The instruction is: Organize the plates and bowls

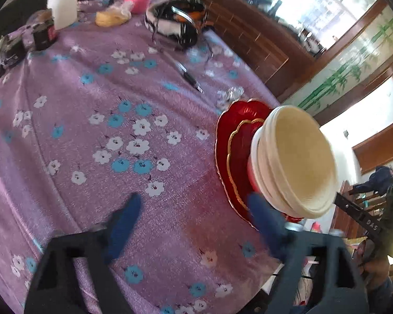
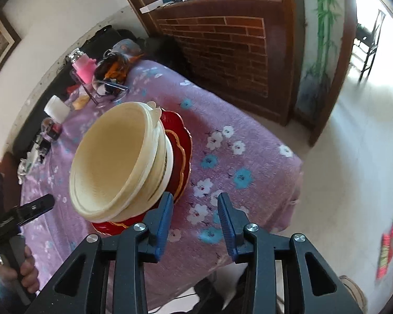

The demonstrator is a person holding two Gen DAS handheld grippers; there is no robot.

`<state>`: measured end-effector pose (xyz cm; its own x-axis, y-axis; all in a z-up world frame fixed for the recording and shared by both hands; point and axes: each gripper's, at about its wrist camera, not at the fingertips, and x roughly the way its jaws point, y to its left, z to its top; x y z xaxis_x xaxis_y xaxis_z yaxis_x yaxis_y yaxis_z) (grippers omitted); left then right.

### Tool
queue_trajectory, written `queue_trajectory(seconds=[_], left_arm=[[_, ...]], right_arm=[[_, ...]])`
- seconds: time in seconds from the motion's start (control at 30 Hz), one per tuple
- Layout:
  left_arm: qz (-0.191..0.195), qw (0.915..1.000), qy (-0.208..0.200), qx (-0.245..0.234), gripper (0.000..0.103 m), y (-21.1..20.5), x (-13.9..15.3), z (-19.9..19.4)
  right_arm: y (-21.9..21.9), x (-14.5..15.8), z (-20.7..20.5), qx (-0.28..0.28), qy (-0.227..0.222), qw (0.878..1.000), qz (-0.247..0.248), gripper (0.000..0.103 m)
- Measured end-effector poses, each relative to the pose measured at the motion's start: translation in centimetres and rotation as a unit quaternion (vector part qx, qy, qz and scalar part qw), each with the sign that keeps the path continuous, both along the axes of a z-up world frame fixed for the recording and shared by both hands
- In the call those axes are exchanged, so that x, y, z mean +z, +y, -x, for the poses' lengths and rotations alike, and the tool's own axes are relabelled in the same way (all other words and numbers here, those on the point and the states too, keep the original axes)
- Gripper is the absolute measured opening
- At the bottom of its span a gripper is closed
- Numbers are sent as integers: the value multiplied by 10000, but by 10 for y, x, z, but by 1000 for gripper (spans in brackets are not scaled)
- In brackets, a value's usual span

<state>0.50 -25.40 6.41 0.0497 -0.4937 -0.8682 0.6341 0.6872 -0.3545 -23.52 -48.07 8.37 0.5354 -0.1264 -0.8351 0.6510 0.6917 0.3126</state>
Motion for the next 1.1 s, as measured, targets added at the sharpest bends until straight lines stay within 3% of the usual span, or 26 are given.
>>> queue_trajectory(seconds=[0.07,0.23,0.3,0.37,0.47,0.53,0.6,0.87,1.1], left_arm=[[-102,9998,135,-81,47,-12,-7,-3],[-229,9993,4,-296,45,-33,-18,-1],[-268,9991,-24,-338,35,-41,-22,-3],[-303,9988,45,-372,24,-48,-29,-7],[-370,9986,55,-377,21,-59,-36,-10],[-470,9980,-20,-411,19,-67,-41,-10],[-328,9985,0,-443,9,-71,-44,-11],[-436,9982,-324,-242,10,-65,-40,-2],[-409,9978,-379,349,9,-11,-33,-7]], right_arm=[[-3,-5,-6,126,21,9999,-41,38],[-15,-19,-23,377,37,9989,-266,38],[-19,-23,-29,479,63,9984,-293,38],[-23,-28,-35,548,117,9978,-348,29],[-30,-37,-43,663,199,9966,-439,16],[-33,-41,-47,741,213,9957,-513,15],[-33,-44,-53,859,221,9946,-536,11],[-30,-44,-67,1203,297,9918,-323,9],[-5,-43,-93,1741,348,9836,-308,9]])
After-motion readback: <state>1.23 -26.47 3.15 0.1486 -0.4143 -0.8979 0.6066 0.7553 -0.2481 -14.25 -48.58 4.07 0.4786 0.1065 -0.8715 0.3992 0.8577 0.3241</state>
